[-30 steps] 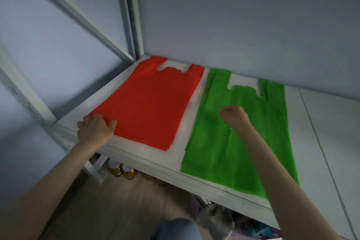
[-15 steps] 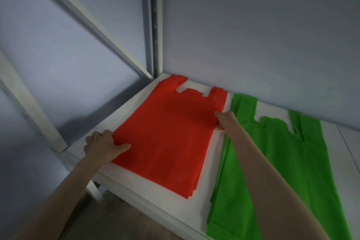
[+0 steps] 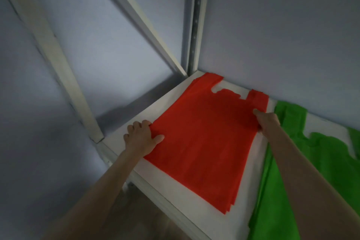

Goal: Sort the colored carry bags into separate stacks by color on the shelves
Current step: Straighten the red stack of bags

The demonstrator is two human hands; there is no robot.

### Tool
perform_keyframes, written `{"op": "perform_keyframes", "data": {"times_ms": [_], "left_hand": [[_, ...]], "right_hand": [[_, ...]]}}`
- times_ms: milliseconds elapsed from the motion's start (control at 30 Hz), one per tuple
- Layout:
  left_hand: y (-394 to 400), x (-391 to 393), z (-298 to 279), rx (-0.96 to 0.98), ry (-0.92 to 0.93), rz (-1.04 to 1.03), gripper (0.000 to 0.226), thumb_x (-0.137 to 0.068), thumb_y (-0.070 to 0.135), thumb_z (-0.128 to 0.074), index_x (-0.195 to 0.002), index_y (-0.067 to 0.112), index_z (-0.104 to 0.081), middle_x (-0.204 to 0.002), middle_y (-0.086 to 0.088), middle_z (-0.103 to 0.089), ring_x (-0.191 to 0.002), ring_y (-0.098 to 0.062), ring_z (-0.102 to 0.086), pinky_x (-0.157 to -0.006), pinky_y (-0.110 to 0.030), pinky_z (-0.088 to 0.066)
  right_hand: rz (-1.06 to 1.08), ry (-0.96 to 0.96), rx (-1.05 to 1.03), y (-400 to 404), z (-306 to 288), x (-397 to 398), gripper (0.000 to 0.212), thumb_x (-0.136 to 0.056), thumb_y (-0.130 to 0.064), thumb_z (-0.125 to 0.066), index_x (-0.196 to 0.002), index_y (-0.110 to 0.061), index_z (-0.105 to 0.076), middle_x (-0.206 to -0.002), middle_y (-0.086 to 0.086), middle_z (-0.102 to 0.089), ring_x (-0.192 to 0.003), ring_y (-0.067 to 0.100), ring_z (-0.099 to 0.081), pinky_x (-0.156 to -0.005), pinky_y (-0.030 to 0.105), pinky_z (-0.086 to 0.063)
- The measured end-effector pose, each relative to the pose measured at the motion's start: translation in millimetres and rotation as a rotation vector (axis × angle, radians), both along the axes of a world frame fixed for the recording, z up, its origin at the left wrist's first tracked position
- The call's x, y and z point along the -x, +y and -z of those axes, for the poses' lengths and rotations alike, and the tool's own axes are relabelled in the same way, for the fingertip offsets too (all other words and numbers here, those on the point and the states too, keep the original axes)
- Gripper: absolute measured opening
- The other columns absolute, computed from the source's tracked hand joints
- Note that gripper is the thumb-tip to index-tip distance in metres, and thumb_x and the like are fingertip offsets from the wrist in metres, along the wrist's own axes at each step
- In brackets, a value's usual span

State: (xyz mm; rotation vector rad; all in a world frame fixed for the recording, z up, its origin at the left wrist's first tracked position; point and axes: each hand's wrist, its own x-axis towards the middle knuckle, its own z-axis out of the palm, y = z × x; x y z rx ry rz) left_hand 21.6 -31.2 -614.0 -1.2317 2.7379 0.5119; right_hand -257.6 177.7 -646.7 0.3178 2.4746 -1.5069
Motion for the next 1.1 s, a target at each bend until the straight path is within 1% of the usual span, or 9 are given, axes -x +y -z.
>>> {"op": "perform_keyframes", "data": {"times_ms": [133, 333, 467, 600, 700, 767, 867, 967, 1100], "left_hand": [[-0.9, 1.2, 4.0, 0.006, 0.005, -0.003, 0.065, -0.09, 0.054, -0.046, -0.139, 0.015, -0.03, -0.139, -0.012, -0.036, -0.131, -0.029, -0.035, -0.107, -0.042, -0.033], [-0.2, 1.5, 7.7, 0.014, 0.016, -0.009, 0.065, -0.09, 0.054, -0.046, -0.14, 0.015, -0.029, -0.139, -0.012, -0.036, -0.13, -0.029, -0.035, -0.107, -0.041, -0.033], [0.4, 1.0, 8.7, 0.018, 0.016, -0.01, 0.066, -0.091, 0.055, -0.044, -0.142, 0.017, -0.027, -0.141, -0.011, -0.035, -0.132, -0.029, -0.033, -0.107, -0.041, -0.032], [0.1, 1.6, 9.1, 0.02, 0.004, -0.011, 0.067, -0.09, 0.055, -0.044, -0.142, 0.017, -0.027, -0.141, -0.011, -0.034, -0.132, -0.029, -0.032, -0.108, -0.041, -0.031], [0.4, 1.1, 9.0, 0.019, 0.0, -0.013, 0.067, -0.09, 0.056, -0.043, -0.143, 0.017, -0.026, -0.142, -0.011, -0.033, -0.133, -0.029, -0.032, -0.108, -0.041, -0.031], [0.5, 1.3, 8.5, 0.012, 0.004, -0.019, 0.067, -0.09, 0.056, -0.043, -0.143, 0.017, -0.027, -0.142, -0.01, -0.033, -0.133, -0.029, -0.031, -0.108, -0.041, -0.031], [1.8, 1.3, 7.6, 0.015, -0.002, -0.021, 0.067, -0.09, 0.056, -0.043, -0.143, 0.018, -0.026, -0.142, -0.01, -0.033, -0.133, -0.029, -0.031, -0.109, -0.041, -0.03], [3.2, 1.8, 5.2, 0.019, -0.025, -0.02, 0.067, -0.091, 0.056, -0.043, -0.143, 0.017, -0.026, -0.142, -0.011, -0.033, -0.133, -0.029, -0.031, -0.108, -0.042, -0.031], [0.4, 10.9, -8.5, -0.043, -0.102, -0.036, 0.068, -0.091, 0.049, -0.05, -0.143, 0.013, -0.027, -0.145, -0.016, -0.031, -0.136, -0.033, -0.028, -0.109, -0.043, -0.03]], "right_hand": [[0.021, -0.047, 0.266, -6.4, -6.9, 10.7, 0.027, -0.084, -0.021, -0.064, -0.102, 0.0, -0.063, -0.108, 0.019, -0.064, -0.069, 0.02, -0.062, -0.066, 0.033, -0.054], [0.051, -0.035, 0.518, -11.7, -26.4, 20.5, 0.019, -0.083, -0.002, -0.056, -0.07, -0.015, -0.055, -0.037, -0.004, -0.061, -0.031, 0.004, -0.057, -0.034, 0.014, -0.047], [0.075, 0.005, 0.645, -12.2, -35.6, 21.3, 0.027, -0.08, 0.008, -0.045, -0.071, -0.015, -0.053, -0.059, 0.005, -0.061, -0.056, 0.017, -0.057, -0.051, 0.029, -0.052], [-0.011, -0.136, 0.592, -4.7, -23.9, 25.2, 0.013, -0.088, -0.002, -0.049, -0.086, -0.01, -0.059, -0.061, 0.002, -0.071, -0.043, 0.011, -0.064, -0.064, 0.031, -0.056], [0.029, 0.006, 0.611, -4.9, -25.5, 30.3, 0.035, -0.081, 0.011, -0.05, -0.109, -0.01, -0.058, -0.074, 0.003, -0.067, -0.046, 0.012, -0.065, -0.044, 0.024, -0.054], [0.006, 0.088, 0.658, -5.8, -30.9, 27.3, 0.047, -0.08, 0.016, -0.048, -0.117, -0.013, -0.05, -0.082, 0.002, -0.066, -0.065, 0.015, -0.061, -0.054, 0.03, -0.055], [-0.024, 0.036, 0.507, -6.6, -25.1, 26.5, 0.05, -0.082, 0.011, -0.052, -0.13, -0.002, -0.046, -0.101, 0.009, -0.068, -0.077, 0.019, -0.062, -0.061, 0.027, -0.055], [-0.022, -0.021, 0.283, -1.9, -19.2, 22.6, 0.022, -0.084, 0.006, -0.053, -0.102, -0.005, -0.061, -0.041, -0.006, -0.063, -0.045, 0.01, -0.06, -0.036, 0.012, -0.045], [-0.116, -0.042, -0.01, 6.6, -10.4, 8.7, 0.022, -0.082, 0.001, -0.057, -0.103, 0.005, -0.059, -0.089, 0.015, -0.058, -0.064, 0.022, -0.052, -0.057, 0.025, -0.042]]}}
